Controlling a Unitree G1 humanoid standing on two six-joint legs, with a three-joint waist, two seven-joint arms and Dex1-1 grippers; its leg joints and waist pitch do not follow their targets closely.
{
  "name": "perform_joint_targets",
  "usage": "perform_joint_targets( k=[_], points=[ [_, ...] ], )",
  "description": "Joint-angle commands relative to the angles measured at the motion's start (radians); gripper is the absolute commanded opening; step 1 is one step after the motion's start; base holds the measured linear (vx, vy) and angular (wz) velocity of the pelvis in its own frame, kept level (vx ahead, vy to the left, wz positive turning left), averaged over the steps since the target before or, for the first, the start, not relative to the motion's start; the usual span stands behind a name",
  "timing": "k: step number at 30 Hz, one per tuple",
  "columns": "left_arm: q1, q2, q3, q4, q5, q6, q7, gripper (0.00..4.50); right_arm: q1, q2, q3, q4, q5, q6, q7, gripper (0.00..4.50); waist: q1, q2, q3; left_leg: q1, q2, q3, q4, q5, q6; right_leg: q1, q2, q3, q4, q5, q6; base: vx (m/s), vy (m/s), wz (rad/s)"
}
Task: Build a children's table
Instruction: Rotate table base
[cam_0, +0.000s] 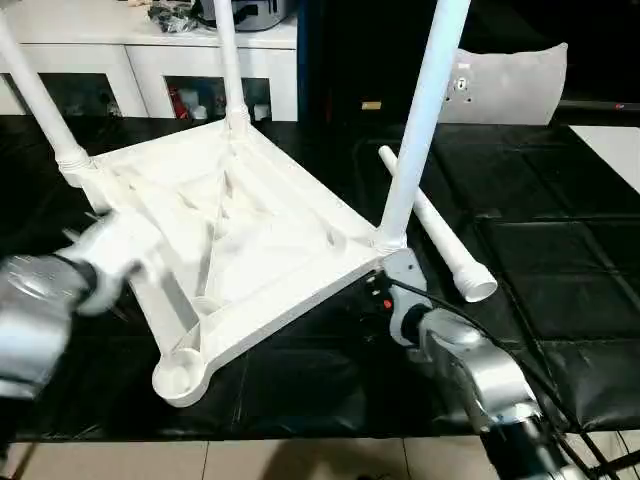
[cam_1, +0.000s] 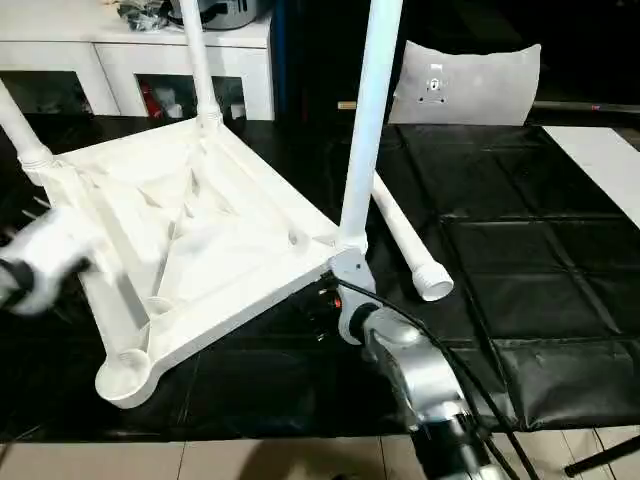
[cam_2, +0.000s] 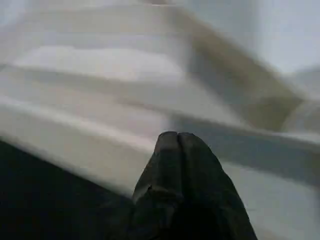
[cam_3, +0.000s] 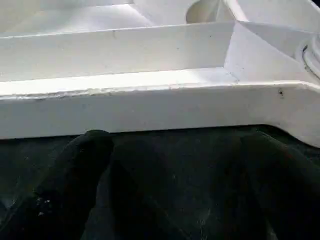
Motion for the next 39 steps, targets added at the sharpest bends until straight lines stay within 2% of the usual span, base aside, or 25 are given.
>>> perform_joint_targets(
  k=[1, 2, 4, 5, 6, 7, 8, 9, 11, 15, 16, 18, 21, 23, 28, 29, 30, 31, 32, 34, 35, 36, 37, 38, 39],
  points=[
    [0.012, 0.05, -0.045, -0.053, -0.025, 0.043, -0.076, 0.01, -0.031, -0.002, -0.002, 0.044, -0.016, -0.02, -0.014, 4.5, 0.0, 0.018, -0.059, -0.005, 0.029, -0.001, -0.079, -0.165, 0.01, 0.064, -0.057, 0.063, -0.056, -0.294, -0.177, 0.0, 0.0, 0.0],
    [0.012, 0.051, -0.046, -0.054, -0.026, 0.043, -0.078, 0.01, -0.031, -0.002, -0.002, 0.045, -0.016, -0.02, -0.014, 4.5, 0.0, 0.017, -0.061, -0.006, 0.03, -0.003, -0.08, -0.162, 0.008, 0.066, -0.059, 0.063, -0.052, -0.291, -0.179, 0.0, 0.0, 0.0],
    [0.04, 0.137, -0.118, -0.099, -0.027, 0.058, -0.175, 0.01, -0.058, 0.006, -0.004, 0.084, -0.018, -0.033, -0.015, 4.5, -0.006, 0.019, -0.059, -0.005, 0.029, -0.002, -0.08, -0.169, 0.011, 0.064, -0.057, 0.063, -0.052, -0.307, -0.18, 0.0, 0.0, 0.0],
    [0.04, 0.137, -0.118, -0.099, -0.027, 0.058, -0.175, 0.01, -0.058, 0.006, -0.004, 0.084, -0.018, -0.033, -0.015, 4.5, -0.008, 0.018, -0.057, -0.005, 0.028, 0.0, -0.081, -0.173, 0.013, 0.062, -0.054, 0.063, -0.057, -0.315, -0.177, 0.0, 0.0, 0.0],
    [0.052, 0.172, -0.142, -0.135, -0.047, 0.076, -0.222, 0.01, -0.072, 0.01, -0.004, 0.108, -0.02, -0.043, -0.015, 4.5, -0.007, 0.018, -0.057, -0.003, 0.028, 0.0, -0.079, -0.174, 0.012, 0.062, -0.056, 0.063, -0.058, -0.321, -0.175, 0.0, 0.0, 0.0],
    [0.056, 0.181, -0.148, -0.156, -0.063, 0.087, -0.241, 0.01, -0.08, 0.012, -0.003, 0.121, -0.021, -0.049, -0.014, 4.5, -0.006, 0.02, -0.058, -0.004, 0.031, -0.002, -0.081, -0.165, 0.006, 0.065, -0.059, 0.064, -0.053, -0.319, -0.182, 0.0, 0.0, 0.0],
    [0.059, 0.188, -0.153, -0.183, -0.087, 0.098, -0.266, 0.01, -0.09, 0.014, -0.004, 0.139, -0.022, -0.057, -0.014, 4.5, -0.008, 0.016, -0.056, -0.005, 0.031, 0.0, -0.081, -0.167, 0.006, 0.063, -0.056, 0.064, -0.056, -0.322, -0.181, 0.0, 0.0, 0.0],
    [0.06, 0.192, -0.156, -0.201, -0.102, 0.104, -0.281, 0.01, -0.098, 0.016, -0.004, 0.151, -0.023, -0.062, -0.013, 4.5, -0.008, 0.017, -0.057, -0.003, 0.031, 0.0, -0.08, -0.163, 0.002, 0.063, -0.056, 0.064, -0.053, -0.314, -0.186, 0.0, 0.0, 0.0],
    [0.059, 0.161, -0.164, -0.281, -0.204, 0.11, -0.353, 0.01, -0.149, 0.029, -0.007, 0.231, -0.024, -0.094, -0.013, 4.5, -0.011, 0.012, -0.056, -0.005, 0.029, 0.001, -0.079, -0.177, -0.003, 0.064, -0.056, 0.063, -0.055, -0.332, -0.184, 0.0, 0.0, 0.0],
    [0.057, 0.137, -0.182, -0.308, -0.245, 0.077, -0.392, 0.01, -0.18, 0.042, 0.004, 0.276, -0.03, -0.114, -0.008, 4.5, -0.022, 0.01, -0.057, -0.009, 0.029, -0.002, -0.078, -0.188, -0.011, 0.067, -0.057, 0.063, -0.053, -0.347, -0.179, 0.0, 0.0, 0.0],
    [0.045, 0.105, -0.185, -0.332, -0.28, 0.075, -0.412, 0.01, -0.199, 0.055, 0.017, 0.3, -0.035, -0.126, 0.0, 4.5, -0.029, 0.005, -0.058, -0.014, 0.027, -0.002, -0.078, -0.178, -0.007, 0.071, -0.056, 0.062, -0.053, -0.343, -0.176, 0.0, 0.0, 0.0],
    [0.022, 0.072, -0.192, -0.346, -0.297, 0.092, -0.41, 0.01, -0.216, 0.068, 0.024, 0.322, -0.039, -0.137, 0.006, 4.5, -0.032, 0.001, -0.058, -0.012, 0.026, 0.001, -0.075, -0.173, -0.001, 0.07, -0.057, 0.063, -0.057, -0.353, -0.176, 0.0, 0.0, 0.0],
    [-0.004, 0.05, -0.209, -0.357, -0.307, 0.102, -0.405, 0.01, -0.234, 0.083, 0.027, 0.352, -0.044, -0.153, 0.009, 4.5, -0.033, 0.004, -0.059, -0.014, 0.027, 0.002, -0.072, -0.16, 0.0, 0.07, -0.056, 0.063, -0.056, -0.359, -0.175, 0.0, 0.0, 0.0],
    [-0.035, 0.007, -0.222, -0.329, -0.291, 0.063, -0.375, 0.01, -0.247, 0.095, 0.033, 0.377, -0.051, -0.17, 0.012, 4.5, -0.035, 0.001, -0.058, -0.014, 0.026, 0.005, -0.07, -0.159, 0.0, 0.069, -0.053, 0.062, -0.061, -0.376, -0.164, 0.0, 0.0, 0.0],
    [-0.073, -0.055, -0.233, -0.212, -0.208, -0.069, -0.293, 0.01, -0.247, 0.101, 0.032, 0.392, -0.064, -0.187, 0.012, 4.5, -0.034, 0.004, -0.059, -0.014, 0.026, 0.005, -0.069, -0.175, 0.0, 0.068, -0.047, 0.057, -0.067, -0.402, -0.137, 0.0, 0.0, 0.0],
    [-0.081, -0.069, -0.232, -0.184, -0.192, -0.092, -0.27, 0.01, -0.245, 0.099, 0.031, 0.392, -0.066, -0.19, 0.009, 4.5, -0.036, 0.007, -0.059, -0.015, 0.025, 0.005, -0.068, -0.18, -0.001, 0.07, -0.046, 0.056, -0.069, -0.413, -0.127, 0.0, 0.0, 0.0],
    [-0.099, -0.095, -0.232, -0.121, -0.16, -0.139, -0.219, 0.01, -0.238, 0.09, 0.025, 0.388, -0.072, -0.197, -0.004, 4.5, -0.035, 0.006, -0.06, -0.01, 0.025, 0.005, -0.067, -0.184, -0.001, 0.066, -0.044, 0.056, -0.072, -0.423, -0.118, 0.0, 0.0, 0.0],
    [-0.099, -0.095, -0.232, -0.121, -0.16, -0.139, -0.219, 0.01, -0.238, 0.09, 0.025, 0.388, -0.072, -0.197, -0.004, 4.5, -0.034, 0.007, -0.061, -0.009, 0.025, 0.006, -0.067, -0.183, -0.001, 0.065, -0.044, 0.056, -0.073, -0.426, -0.115, 0.0, 0.0, 0.0],
    [-0.111, -0.113, -0.231, -0.078, -0.145, -0.161, -0.18, 0.01, -0.231, 0.082, 0.015, 0.382, -0.076, -0.2, -0.011, 4.5, -0.031, 0.015, -0.062, -0.007, 0.026, 0.005, -0.066, -0.181, -0.003, 0.066, -0.046, 0.057, -0.07, -0.421, -0.116, 0.0, 0.0, 0.0],
    [-0.123, -0.133, -0.23, -0.032, -0.132, -0.183, -0.142, 0.01, -0.226, 0.075, 0.003, 0.38, -0.081, -0.209, -0.016, 4.5, -0.022, 0.011, -0.063, -0.005, 0.028, 0.006, -0.067, -0.177, -0.003, 0.065, -0.041, 0.056, -0.071, -0.405, -0.117, 0.0, 0.0, 0.0],
    [-0.126, -0.158, -0.221, 0.003, -0.128, -0.204, -0.109, 0.01, -0.216, 0.064, -0.013, 0.36, -0.079, -0.198, -0.031, 4.5, -0.019, 0.016, -0.064, -0.007, 0.028, 0.006, -0.068, -0.164, -0.004, 0.066, -0.041, 0.057, -0.069, -0.372, -0.125, 0.0, 0.0, 0.0],
    [-0.125, -0.186, -0.211, 0.037, -0.126, -0.237, -0.08, 0.01, -0.203, 0.052, -0.028, 0.334, -0.076, -0.187, -0.049, 4.5, -0.018, 0.014, -0.064, -0.004, 0.03, 0.006, -0.068, -0.164, -0.005, 0.065, -0.041, 0.058, -0.068, -0.359, -0.129, 0.0, 0.0, 0.0],
    [-0.124, -0.197, -0.207, 0.046, -0.127, -0.252, -0.069, 0.01, -0.196, 0.045, -0.034, 0.319, -0.076, -0.184, -0.058, 4.5, -0.014, 0.019, -0.066, 0.0, 0.03, 0.008, -0.067, -0.157, -0.005, 0.063, -0.039, 0.059, -0.069, -0.334, -0.134, 0.0, 0.0, 0.0],
    [-0.123, -0.202, -0.204, 0.047, -0.127, -0.257, -0.065, 0.01, -0.192, 0.042, -0.036, 0.311, -0.076, -0.183, -0.062, 4.5, -0.011, 0.017, -0.07, -0.002, 0.031, 0.007, -0.067, -0.145, -0.006, 0.068, -0.04, 0.06, -0.061, -0.311, -0.142, 0.0, 0.0, 0.0],
    [-0.118, -0.222, -0.195, 0.049, -0.128, -0.277, -0.05, 0.01, -0.174, 0.029, -0.048, 0.276, -0.077, -0.18, -0.078, 4.5, -0.007, 0.016, -0.068, -0.007, 0.031, 0.007, -0.069, -0.128, -0.001, 0.07, -0.04, 0.061, -0.058, -0.276, -0.156, 0.0, 0.0, 0.0]
  ],
)
